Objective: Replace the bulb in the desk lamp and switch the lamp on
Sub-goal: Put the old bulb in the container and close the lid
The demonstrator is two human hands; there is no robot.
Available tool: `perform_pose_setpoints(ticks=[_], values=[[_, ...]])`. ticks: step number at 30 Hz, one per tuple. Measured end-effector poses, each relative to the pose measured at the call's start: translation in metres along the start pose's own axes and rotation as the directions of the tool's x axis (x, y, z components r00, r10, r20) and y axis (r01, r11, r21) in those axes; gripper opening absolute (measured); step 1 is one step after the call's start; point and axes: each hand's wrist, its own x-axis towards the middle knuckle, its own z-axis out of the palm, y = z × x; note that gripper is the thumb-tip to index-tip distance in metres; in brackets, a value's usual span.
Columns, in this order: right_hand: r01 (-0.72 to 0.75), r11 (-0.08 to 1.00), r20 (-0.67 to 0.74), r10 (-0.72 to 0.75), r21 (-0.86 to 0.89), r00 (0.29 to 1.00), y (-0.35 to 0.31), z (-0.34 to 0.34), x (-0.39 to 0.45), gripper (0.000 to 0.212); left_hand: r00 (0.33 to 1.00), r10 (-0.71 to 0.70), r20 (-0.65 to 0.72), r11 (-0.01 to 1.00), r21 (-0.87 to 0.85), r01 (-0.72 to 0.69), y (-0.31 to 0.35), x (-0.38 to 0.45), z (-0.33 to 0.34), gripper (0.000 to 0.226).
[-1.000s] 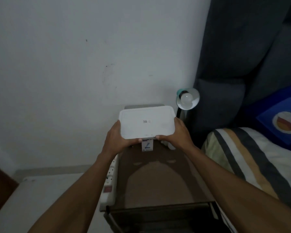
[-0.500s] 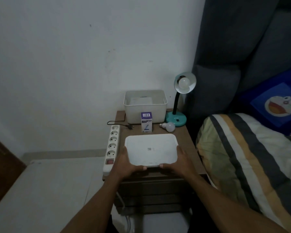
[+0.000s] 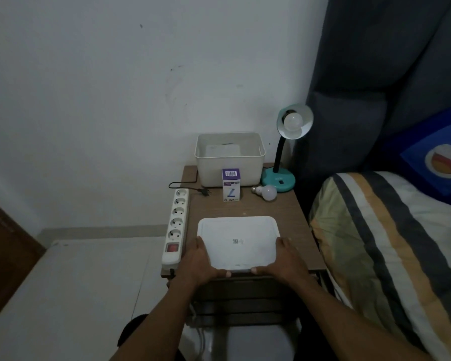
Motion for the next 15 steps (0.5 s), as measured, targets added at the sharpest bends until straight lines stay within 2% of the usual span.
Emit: perform_pose_setpoints(ticks=[3, 7, 11, 15], values=[[-0.002, 0.999, -0.028, 0.001, -0.036, 1.0, -0.004, -0.014, 0.011, 0.12, 1.0, -0.015, -0.026, 1.0, -0.024, 0.014, 0.009, 0.009, -0.012, 0.153], [0.046, 0.999, -0.146, -0.047, -0.011, 0.988, -0.019, -0.034, 0.041, 0.099, 0.987, 0.007, -0.159, 0.999, -0.052, -0.015, 0.023, 0.037, -0.042, 0.15], [0.051, 0.998, -0.227, -0.042, 0.035, 0.973, -0.041, -0.051, 0.075, 0.08, 0.962, 0.021, -0.272, 0.993, -0.107, -0.052, 0.039, 0.073, -0.082, 0.123], [0.086, 0.99, -0.28, -0.053, 0.108, 0.958, -0.059, -0.059, 0.108, 0.063, 0.914, 0.046, -0.404, 0.985, -0.136, -0.11, 0.051, 0.122, -0.119, 0.114]])
